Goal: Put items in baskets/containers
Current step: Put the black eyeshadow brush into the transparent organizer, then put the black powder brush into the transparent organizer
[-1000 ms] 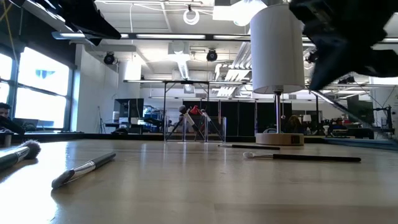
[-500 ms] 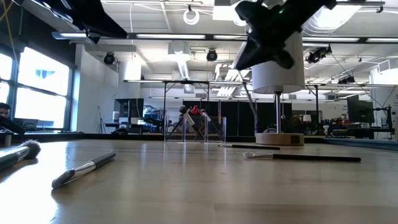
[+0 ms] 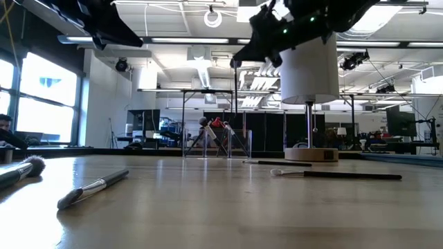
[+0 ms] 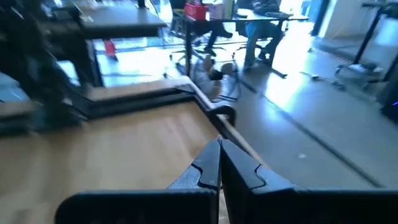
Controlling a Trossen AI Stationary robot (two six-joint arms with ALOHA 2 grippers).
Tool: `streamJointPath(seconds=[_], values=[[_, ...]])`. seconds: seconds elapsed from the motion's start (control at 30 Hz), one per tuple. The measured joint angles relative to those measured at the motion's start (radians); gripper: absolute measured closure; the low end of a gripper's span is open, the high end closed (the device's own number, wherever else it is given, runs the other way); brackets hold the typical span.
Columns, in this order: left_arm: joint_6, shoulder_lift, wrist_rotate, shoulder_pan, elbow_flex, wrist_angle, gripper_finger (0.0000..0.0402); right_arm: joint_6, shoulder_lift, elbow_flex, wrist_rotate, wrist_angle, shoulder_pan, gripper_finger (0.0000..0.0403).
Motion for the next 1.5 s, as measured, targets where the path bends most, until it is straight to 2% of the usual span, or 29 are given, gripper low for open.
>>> streamJointPath(seconds=[0.27,0.47,0.63,0.8,1.0,1.23,1.5], values=[[-0.038,0.013,-0.009,0.0,0.0,0.002,0.0401,-0.155,0.138,0.043,0.09,0.068,-0.065,0.0402],[-0.085,0.033,-0.009,0.0,0.0,0.0,0.0402,-0.155,0.198,0.043,0.051,0.097,-0.102,0.0402],[-0.093,0.059,-0.008,0.0,0.0,0.001,0.0401,-0.11,0.22,0.042,0.068,0.091,-0.105,0.0397],[-0.108,0.06,-0.007,0.0,0.0,0.0,0.0401,-0.083,0.224,0.041,0.077,0.044,-0.105,0.0375],[-0.108,0.061,-0.007,0.0,0.0,0.0,0.0402,-0.045,0.224,0.041,0.077,0.013,-0.105,0.0327],[-0.108,0.061,-0.005,0.0,0.0,0.0,0.0402,-0.043,0.161,0.041,0.075,-0.012,-0.075,0.0287],[-0.108,0.061,-0.004,0.0,0.0,0.0,0.0401,0.029,-0.004,0.041,0.085,-0.226,0.033,0.0302]])
